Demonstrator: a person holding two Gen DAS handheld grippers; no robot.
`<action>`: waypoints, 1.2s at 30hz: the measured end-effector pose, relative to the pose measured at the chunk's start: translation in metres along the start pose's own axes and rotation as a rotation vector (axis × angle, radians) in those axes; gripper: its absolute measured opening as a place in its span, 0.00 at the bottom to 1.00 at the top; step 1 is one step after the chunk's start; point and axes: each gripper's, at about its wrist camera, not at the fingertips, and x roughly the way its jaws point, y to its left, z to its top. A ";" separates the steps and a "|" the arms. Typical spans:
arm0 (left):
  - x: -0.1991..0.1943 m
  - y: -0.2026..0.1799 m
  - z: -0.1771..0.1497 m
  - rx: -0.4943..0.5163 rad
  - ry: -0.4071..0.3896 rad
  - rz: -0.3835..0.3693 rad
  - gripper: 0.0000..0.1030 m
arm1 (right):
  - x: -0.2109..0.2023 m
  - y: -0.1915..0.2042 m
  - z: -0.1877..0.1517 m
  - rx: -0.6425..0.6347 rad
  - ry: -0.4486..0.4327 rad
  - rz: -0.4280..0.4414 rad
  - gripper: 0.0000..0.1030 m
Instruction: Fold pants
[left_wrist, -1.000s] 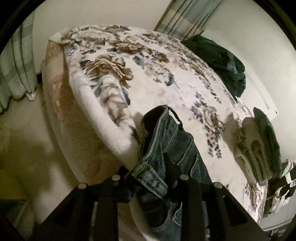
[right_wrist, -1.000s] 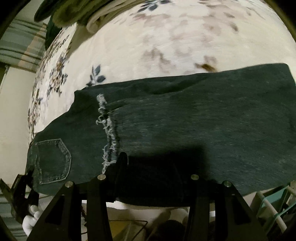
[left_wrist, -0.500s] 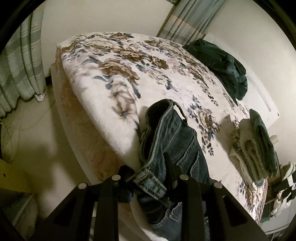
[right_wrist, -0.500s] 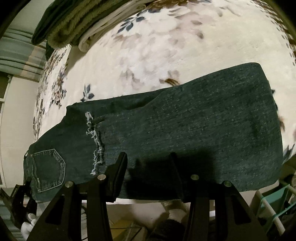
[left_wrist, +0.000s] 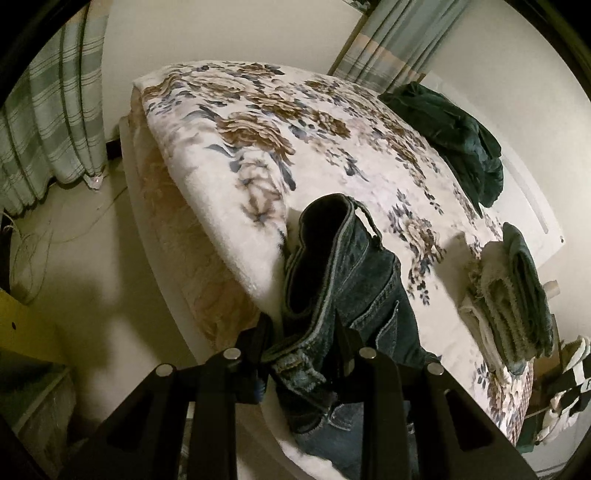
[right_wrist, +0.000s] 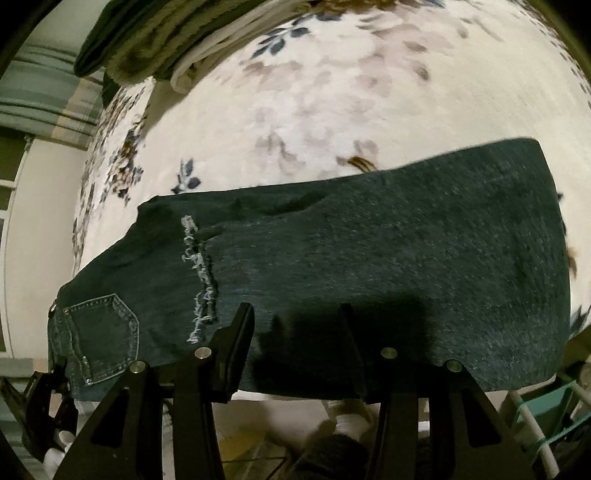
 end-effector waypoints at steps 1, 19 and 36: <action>-0.003 0.000 0.000 -0.002 0.001 0.001 0.21 | -0.001 0.002 0.000 -0.006 -0.001 0.003 0.48; -0.054 -0.148 -0.048 0.366 -0.078 -0.243 0.09 | -0.038 -0.015 0.009 0.008 -0.056 0.042 0.48; 0.007 -0.370 -0.270 0.777 0.207 -0.437 0.10 | -0.165 -0.198 -0.018 0.288 -0.212 -0.109 0.48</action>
